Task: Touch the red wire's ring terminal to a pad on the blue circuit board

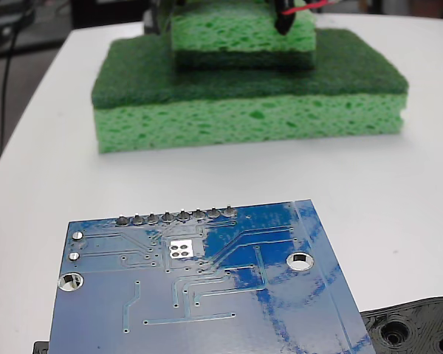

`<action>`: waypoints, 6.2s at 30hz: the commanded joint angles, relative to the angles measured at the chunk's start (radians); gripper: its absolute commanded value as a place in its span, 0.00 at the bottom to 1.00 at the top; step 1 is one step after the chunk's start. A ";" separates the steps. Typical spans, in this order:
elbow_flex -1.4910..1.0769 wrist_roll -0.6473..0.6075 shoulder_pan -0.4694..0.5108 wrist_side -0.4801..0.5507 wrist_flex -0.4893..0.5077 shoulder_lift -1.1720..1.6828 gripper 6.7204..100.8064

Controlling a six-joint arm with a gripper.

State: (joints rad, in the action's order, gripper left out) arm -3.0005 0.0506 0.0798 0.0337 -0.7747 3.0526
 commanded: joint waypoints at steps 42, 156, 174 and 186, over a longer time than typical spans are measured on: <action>0.112 0.003 0.086 0.058 -0.049 0.000 0.99; 1.117 0.061 0.106 -0.104 -0.209 -1.335 0.99; 1.134 0.035 0.127 -0.094 -0.236 -1.278 0.99; 0.859 -0.005 0.184 0.086 -0.141 -0.854 0.99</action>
State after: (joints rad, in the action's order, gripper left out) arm -2.0739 0.0491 0.2485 0.0399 -0.9419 2.1092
